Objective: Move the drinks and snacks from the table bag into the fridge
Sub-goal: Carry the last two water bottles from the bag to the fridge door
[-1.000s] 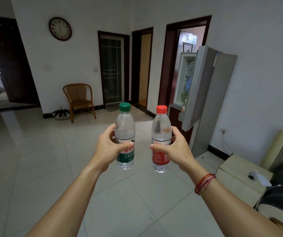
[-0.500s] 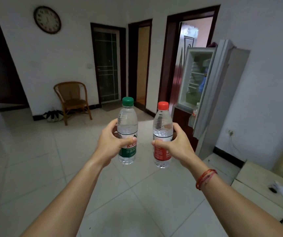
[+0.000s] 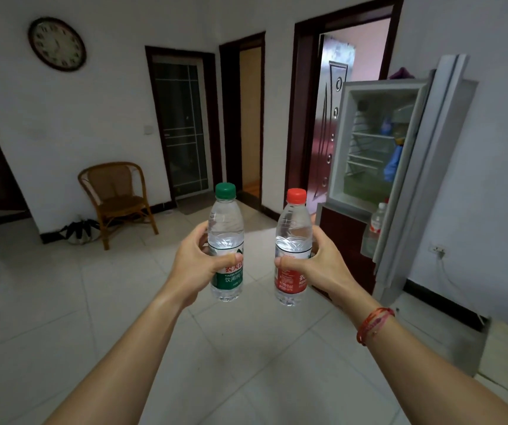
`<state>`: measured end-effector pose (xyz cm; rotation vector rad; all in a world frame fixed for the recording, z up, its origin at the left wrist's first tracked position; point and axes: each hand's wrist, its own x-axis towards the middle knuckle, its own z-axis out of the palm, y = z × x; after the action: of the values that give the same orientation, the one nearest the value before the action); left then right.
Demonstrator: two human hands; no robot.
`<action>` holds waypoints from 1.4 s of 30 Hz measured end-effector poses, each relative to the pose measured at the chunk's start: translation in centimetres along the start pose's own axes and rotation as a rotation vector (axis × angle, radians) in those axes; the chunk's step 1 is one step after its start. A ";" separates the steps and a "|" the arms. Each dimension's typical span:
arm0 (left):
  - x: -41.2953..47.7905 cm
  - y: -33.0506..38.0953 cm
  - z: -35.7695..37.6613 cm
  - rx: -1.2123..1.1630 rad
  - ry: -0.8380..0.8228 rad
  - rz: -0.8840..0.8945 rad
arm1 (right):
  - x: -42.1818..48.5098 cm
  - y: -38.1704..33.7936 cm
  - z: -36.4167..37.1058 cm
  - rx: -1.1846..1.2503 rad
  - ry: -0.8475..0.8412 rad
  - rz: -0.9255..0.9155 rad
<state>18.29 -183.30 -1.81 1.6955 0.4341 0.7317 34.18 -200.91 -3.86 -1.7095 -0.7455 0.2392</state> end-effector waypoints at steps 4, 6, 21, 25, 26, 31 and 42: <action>6.6 -1.4 0.3 -0.011 -0.008 -0.011 | 6.5 1.1 0.6 -0.027 0.005 0.006; 9.8 -2.1 0.6 -0.022 -0.013 -0.016 | 9.5 1.8 0.9 -0.034 0.011 0.013; 35.8 -10.2 2.0 -0.093 -0.153 -0.056 | 32.6 8.4 5.1 -0.066 0.185 0.066; 43.7 -12.0 2.5 -0.075 -0.220 -0.073 | 39.4 10.0 5.9 -0.083 0.244 0.099; 45.6 -12.4 2.8 -0.068 -0.237 -0.071 | 40.9 10.4 6.0 -0.082 0.259 0.105; 53.4 -14.5 4.4 -0.056 -0.319 -0.054 | 47.5 12.2 5.8 -0.095 0.286 0.150; 68.7 -20.3 9.9 0.094 -0.362 0.053 | 61.4 18.3 3.9 -0.106 0.324 0.192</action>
<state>77.34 -141.77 -6.22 1.8869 0.1718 0.4326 86.02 -163.30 -8.05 -1.8653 -0.3612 0.0519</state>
